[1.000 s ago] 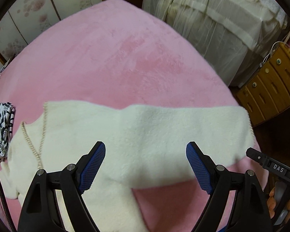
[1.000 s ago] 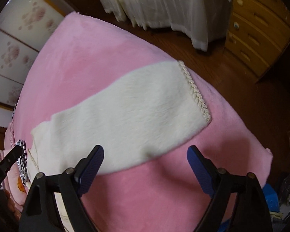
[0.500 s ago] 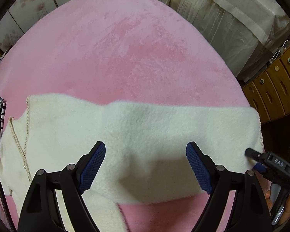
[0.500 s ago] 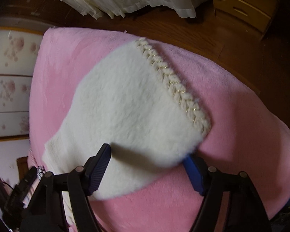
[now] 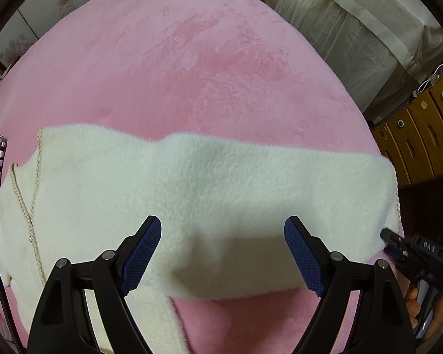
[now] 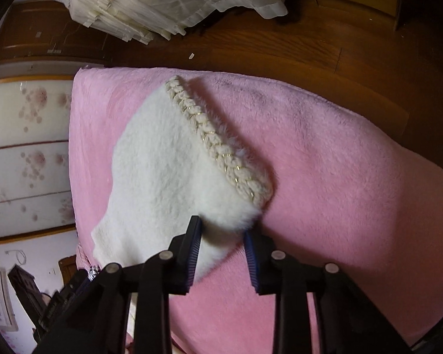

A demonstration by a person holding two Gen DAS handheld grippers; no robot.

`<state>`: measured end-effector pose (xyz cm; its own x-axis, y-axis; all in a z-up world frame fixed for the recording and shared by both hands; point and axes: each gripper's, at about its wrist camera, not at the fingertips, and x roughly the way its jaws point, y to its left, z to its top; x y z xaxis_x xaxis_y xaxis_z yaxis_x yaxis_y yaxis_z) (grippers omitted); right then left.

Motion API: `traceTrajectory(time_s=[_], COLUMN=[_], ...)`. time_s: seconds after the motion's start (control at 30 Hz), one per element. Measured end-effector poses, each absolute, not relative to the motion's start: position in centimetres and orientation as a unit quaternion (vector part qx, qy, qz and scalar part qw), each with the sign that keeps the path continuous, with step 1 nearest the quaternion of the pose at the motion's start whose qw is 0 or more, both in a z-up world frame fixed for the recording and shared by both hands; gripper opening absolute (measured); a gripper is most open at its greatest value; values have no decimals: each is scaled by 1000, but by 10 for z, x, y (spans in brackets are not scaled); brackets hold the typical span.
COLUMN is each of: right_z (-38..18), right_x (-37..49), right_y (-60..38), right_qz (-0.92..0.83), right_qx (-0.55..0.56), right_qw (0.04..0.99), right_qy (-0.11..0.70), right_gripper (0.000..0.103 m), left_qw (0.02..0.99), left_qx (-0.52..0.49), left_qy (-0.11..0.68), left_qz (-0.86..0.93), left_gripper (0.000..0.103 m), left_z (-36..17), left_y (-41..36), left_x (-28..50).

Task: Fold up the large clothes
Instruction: 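Lift the cuff with the right gripper and fold the sleeve across the cardigan front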

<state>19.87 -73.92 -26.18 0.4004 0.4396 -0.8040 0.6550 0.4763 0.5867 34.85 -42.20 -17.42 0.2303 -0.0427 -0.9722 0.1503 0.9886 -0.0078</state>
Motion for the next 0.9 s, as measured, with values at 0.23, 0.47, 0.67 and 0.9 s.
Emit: traceTrajectory(time_s=[0.23, 0.47, 0.67, 0.9], right_z=[-267, -217, -159, -94], right_x=[208, 216, 221, 237], right_y=[-740, -716, -686, -605], right_qz=[-91, -77, -41, 46], right_qx=[512, 384, 307, 218], right_qw=[675, 753, 806, 848], right_qy=[523, 529, 505, 481], right_gripper=[20, 11, 11, 11], left_qw=[780, 785, 787, 803], left_qx=[34, 20, 5, -13], left_qy=[623, 616, 615, 594], left_qz=[-58, -57, -58, -33], left_gripper=[85, 85, 85, 85], left_z=[-175, -161, -143, -112], left_y=[-419, -409, -387, -323], left_x=[341, 333, 323, 301])
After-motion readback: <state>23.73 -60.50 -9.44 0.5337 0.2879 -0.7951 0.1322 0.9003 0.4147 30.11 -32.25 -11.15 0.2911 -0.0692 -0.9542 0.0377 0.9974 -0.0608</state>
